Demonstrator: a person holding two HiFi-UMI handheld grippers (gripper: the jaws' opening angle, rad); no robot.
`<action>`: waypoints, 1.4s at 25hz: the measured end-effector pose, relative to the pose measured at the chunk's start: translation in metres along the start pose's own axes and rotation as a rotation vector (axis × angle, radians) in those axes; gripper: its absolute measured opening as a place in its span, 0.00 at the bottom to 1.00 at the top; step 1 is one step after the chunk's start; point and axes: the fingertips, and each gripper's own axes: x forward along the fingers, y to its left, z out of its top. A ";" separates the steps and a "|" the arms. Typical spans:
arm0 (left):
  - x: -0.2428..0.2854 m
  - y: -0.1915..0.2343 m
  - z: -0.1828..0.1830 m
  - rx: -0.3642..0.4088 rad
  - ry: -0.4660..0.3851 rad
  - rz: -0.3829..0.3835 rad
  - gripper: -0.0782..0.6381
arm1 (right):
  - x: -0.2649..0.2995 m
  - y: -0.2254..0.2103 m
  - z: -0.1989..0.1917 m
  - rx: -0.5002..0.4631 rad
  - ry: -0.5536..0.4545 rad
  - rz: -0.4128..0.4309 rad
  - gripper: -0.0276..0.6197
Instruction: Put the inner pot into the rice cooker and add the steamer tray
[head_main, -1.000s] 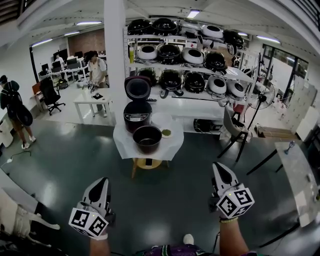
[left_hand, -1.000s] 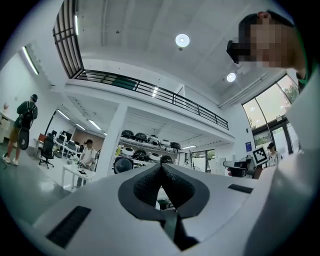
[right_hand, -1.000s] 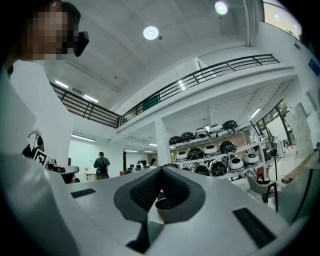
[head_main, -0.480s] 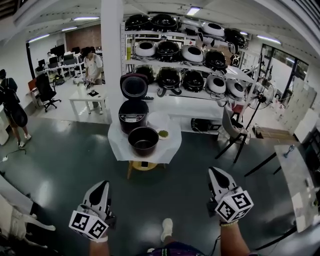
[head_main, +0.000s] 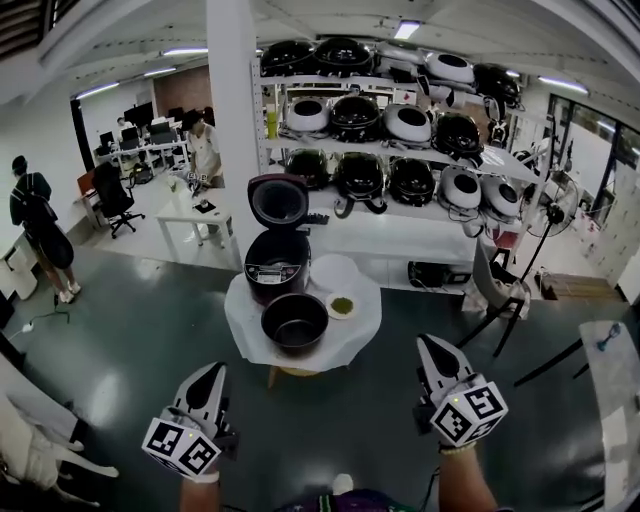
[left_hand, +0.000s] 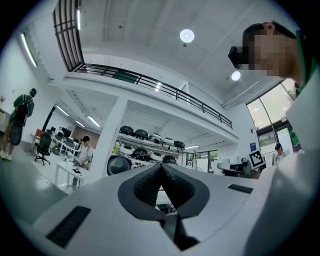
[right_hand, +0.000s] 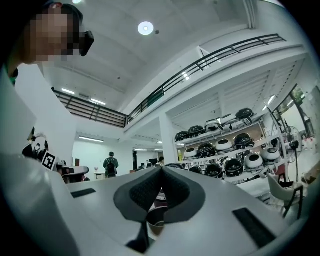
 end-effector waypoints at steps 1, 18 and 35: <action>0.013 0.003 0.001 0.006 0.001 0.011 0.14 | 0.011 -0.009 -0.001 0.013 0.002 0.014 0.05; 0.170 0.121 -0.011 0.033 0.049 0.028 0.14 | 0.191 -0.073 -0.026 0.070 0.032 0.016 0.05; 0.274 0.233 0.003 -0.002 0.025 -0.101 0.20 | 0.330 -0.065 -0.033 0.001 0.040 -0.049 0.05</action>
